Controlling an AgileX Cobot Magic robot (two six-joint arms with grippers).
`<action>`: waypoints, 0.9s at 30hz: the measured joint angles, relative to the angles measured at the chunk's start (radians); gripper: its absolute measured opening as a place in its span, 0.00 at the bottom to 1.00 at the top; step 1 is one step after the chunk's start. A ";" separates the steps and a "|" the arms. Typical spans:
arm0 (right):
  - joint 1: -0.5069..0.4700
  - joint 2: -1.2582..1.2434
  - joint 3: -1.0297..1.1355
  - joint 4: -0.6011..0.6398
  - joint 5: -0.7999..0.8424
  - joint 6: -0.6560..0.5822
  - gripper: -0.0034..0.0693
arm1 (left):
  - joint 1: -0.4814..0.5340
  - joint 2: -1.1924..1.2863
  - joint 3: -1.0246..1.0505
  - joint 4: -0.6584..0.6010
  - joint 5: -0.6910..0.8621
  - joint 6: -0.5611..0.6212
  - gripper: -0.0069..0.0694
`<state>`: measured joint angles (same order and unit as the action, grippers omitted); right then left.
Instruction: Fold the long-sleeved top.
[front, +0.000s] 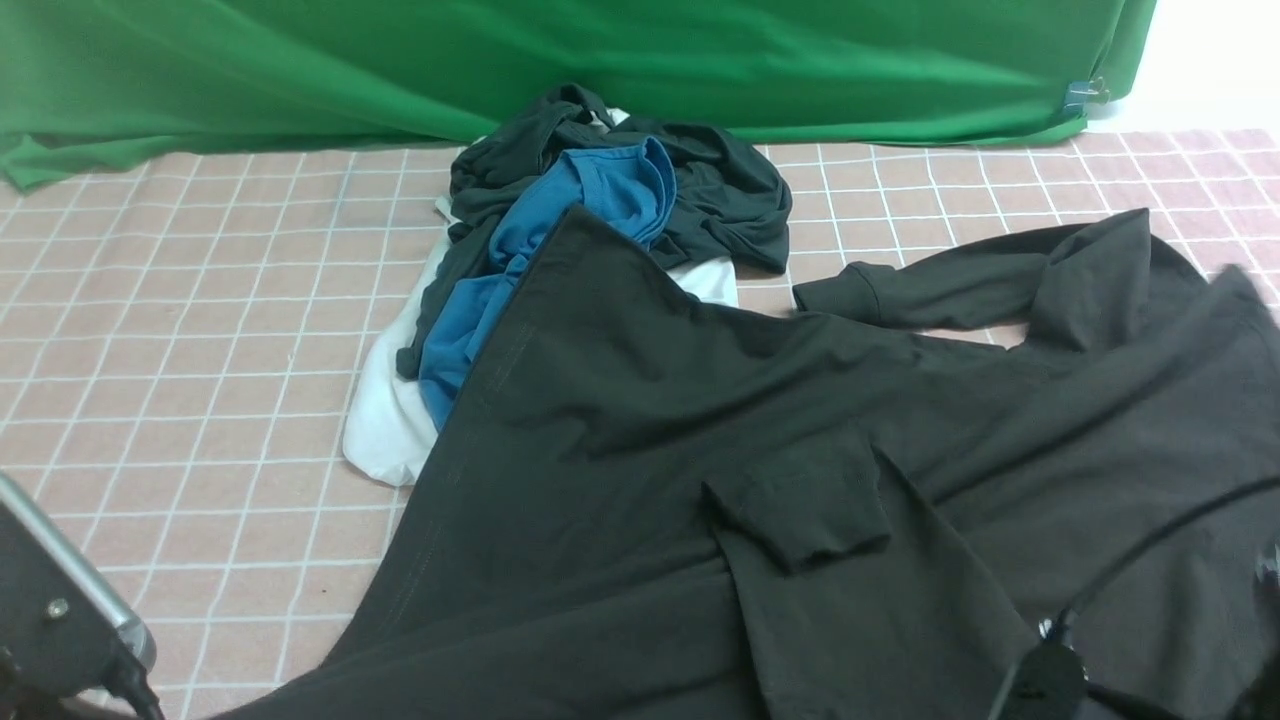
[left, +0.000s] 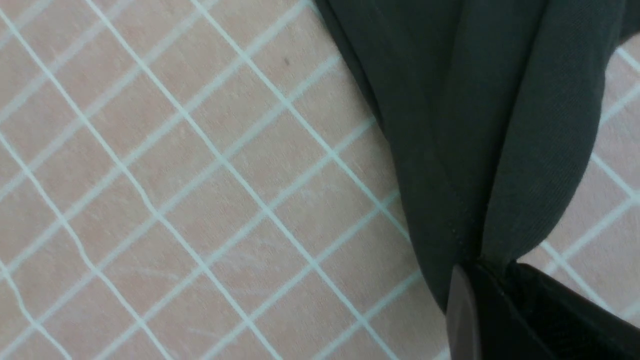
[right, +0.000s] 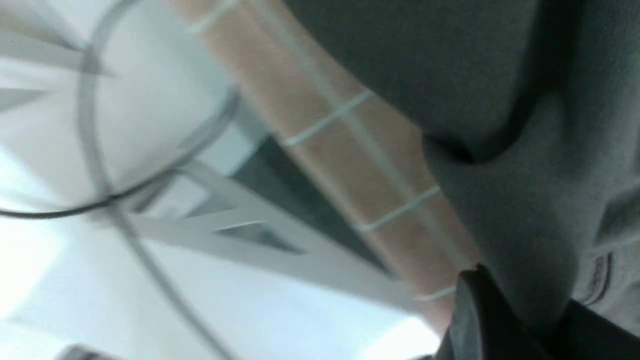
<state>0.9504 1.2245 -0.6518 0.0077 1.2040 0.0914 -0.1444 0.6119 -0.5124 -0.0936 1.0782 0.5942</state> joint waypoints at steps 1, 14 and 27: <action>0.000 -0.004 0.005 0.012 0.001 0.000 0.13 | 0.000 0.000 0.000 0.001 0.007 0.000 0.13; 0.000 -0.015 0.154 0.120 0.005 0.000 0.31 | 0.000 0.000 0.000 0.019 0.122 0.000 0.13; 0.000 -0.069 -0.125 0.044 -0.032 -0.033 0.59 | 0.000 0.000 0.000 0.047 0.132 0.000 0.13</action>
<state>0.9504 1.1556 -0.7768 0.0513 1.1720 0.0582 -0.1444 0.6119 -0.5124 -0.0462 1.2105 0.5942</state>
